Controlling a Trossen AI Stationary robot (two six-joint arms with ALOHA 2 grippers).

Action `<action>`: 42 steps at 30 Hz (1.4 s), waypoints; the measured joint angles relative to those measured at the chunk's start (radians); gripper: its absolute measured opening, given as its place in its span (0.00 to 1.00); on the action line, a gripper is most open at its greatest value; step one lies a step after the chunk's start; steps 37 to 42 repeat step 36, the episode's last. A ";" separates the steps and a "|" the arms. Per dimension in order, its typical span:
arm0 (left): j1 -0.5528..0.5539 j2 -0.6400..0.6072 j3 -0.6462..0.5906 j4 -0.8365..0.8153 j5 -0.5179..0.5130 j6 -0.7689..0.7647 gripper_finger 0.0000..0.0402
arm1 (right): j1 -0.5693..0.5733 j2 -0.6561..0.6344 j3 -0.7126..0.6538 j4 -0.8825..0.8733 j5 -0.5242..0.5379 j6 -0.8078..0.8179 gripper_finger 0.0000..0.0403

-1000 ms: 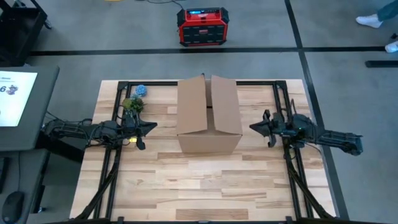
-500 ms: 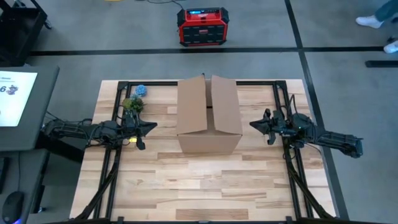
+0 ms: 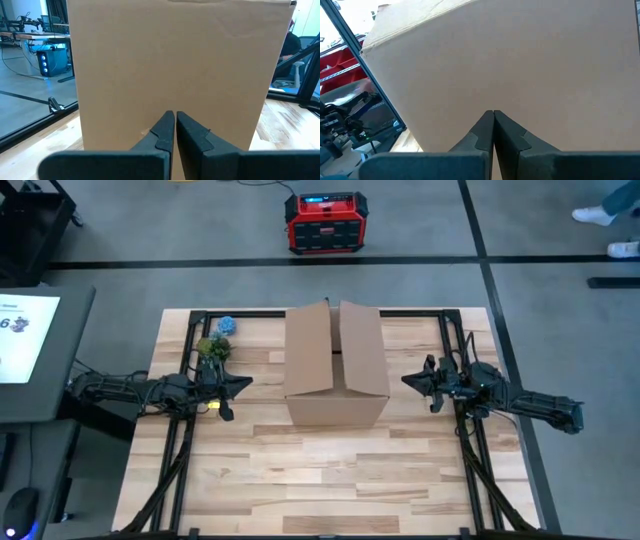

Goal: Wrap mug
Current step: Return to Home Position

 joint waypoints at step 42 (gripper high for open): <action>-0.090 -0.005 0.000 0.000 0.000 -0.006 0.00 | 0.000 0.000 -0.001 0.000 -0.001 -0.002 0.00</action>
